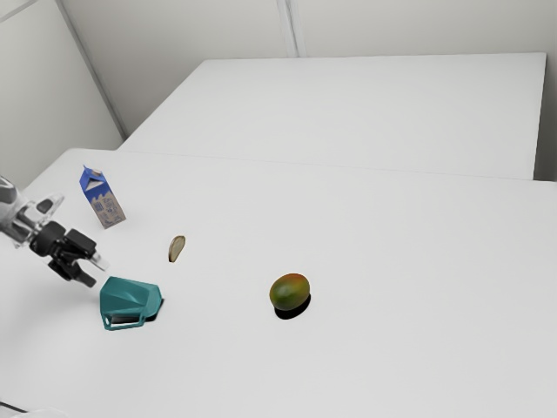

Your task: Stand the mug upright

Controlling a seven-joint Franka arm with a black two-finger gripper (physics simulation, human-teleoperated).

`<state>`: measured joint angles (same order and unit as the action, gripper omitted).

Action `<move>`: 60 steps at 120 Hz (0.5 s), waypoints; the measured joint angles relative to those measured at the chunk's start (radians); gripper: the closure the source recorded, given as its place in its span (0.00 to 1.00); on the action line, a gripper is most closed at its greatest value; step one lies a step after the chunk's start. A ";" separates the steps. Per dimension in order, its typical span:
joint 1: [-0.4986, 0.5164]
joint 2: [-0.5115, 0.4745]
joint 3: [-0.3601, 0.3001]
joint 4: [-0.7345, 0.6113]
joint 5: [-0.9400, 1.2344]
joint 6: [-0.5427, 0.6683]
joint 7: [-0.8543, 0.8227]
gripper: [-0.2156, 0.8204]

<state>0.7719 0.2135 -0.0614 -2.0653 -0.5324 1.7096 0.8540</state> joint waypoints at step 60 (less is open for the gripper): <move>0.002 0.034 -0.003 -0.033 -0.084 -0.106 0.115 0.24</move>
<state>0.7741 0.2472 -0.0641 -2.0983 -0.6168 1.6033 0.9691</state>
